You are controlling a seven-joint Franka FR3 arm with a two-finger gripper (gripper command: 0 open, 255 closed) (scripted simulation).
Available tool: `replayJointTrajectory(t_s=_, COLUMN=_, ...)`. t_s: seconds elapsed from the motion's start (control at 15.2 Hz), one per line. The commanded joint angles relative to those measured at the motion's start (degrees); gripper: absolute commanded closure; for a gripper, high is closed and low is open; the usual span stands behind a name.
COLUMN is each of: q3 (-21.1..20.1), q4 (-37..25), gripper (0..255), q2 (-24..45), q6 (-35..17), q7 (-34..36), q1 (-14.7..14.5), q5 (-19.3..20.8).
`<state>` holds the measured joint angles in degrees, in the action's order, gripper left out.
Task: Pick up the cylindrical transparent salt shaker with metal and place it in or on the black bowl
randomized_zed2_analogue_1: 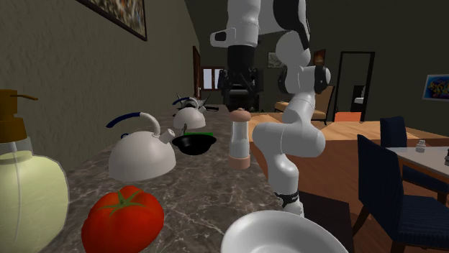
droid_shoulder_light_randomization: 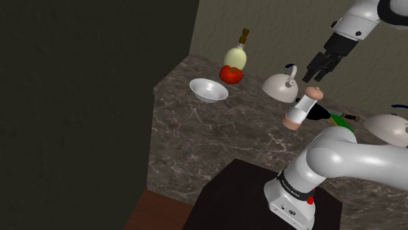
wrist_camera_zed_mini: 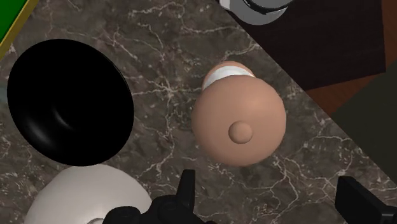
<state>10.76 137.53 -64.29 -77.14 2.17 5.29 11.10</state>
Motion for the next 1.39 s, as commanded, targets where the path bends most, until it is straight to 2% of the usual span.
replayJointTrajectory(t_s=0.0, q3=1.2, q4=0.1, gripper=0, q2=-1.5, q6=1.6, q7=-1.1, q1=0.8, q5=1.4)
replayJointTrajectory(t_s=0.53, q3=2.3, q4=7.3, gripper=0, q2=-4.7, q6=-2.5, q7=-0.9, q1=1.3, q5=2.5)
replayJointTrajectory(t_s=0.99, q3=2.3, q4=7.3, gripper=0, q2=-4.6, q6=-2.5, q7=-0.9, q1=1.3, q5=2.5)
replayJointTrajectory(t_s=1.06, q3=2.3, q4=7.3, gripper=255, q2=-4.6, q6=-2.5, q7=-0.9, q1=1.3, q5=2.5)
replayJointTrajectory(t_s=1.32, q3=2.3, q4=7.3, gripper=255, q2=-4.6, q6=-2.5, q7=-0.9, q1=1.3, q5=2.5)
